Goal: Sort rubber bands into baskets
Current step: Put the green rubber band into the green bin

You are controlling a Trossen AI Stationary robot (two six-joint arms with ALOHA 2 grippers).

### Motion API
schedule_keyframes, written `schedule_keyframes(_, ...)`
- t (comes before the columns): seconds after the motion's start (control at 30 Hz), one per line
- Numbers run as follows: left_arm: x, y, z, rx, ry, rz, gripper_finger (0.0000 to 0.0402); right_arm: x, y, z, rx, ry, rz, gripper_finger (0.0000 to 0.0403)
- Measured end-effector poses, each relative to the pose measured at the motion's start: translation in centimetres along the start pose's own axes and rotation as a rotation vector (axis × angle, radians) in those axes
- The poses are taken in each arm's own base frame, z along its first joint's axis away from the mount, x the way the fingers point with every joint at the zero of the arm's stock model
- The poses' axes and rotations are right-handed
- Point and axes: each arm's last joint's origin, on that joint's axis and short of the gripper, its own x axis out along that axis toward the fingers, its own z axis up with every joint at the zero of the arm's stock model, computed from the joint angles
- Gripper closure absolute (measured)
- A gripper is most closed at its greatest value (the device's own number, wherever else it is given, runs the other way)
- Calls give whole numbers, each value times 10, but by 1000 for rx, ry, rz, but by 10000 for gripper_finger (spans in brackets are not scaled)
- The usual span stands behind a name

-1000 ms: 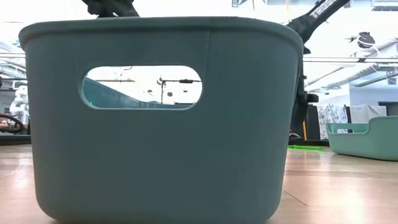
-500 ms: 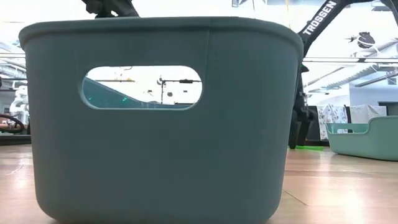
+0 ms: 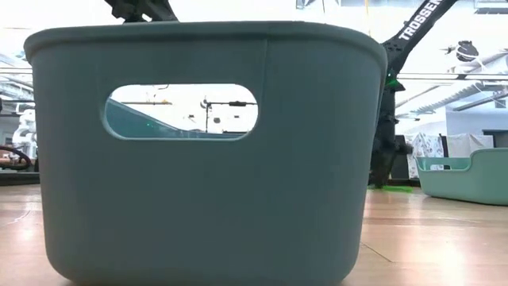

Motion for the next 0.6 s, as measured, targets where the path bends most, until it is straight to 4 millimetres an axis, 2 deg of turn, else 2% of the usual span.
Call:
schedule_keyframes(0.07,0,0,0,3,-1,-1,269,-14,-1,-4,2,-11,-17,395)
schedule_keyframes(0.17,0,0,0,27,-2,-1,269,-46,5,-6,-5,-107,14,401)
schedule_keyframes(0.33,0,1,1,82,-22,22,269,-92,22,-29,-5,-201,84,402)
schedule_keyframes(0.4,0,1,1,112,-28,31,269,-108,29,-43,-4,-212,108,402)
schedule_keyframes(0.6,4,5,4,174,-36,64,269,-137,50,-93,31,-190,179,402)
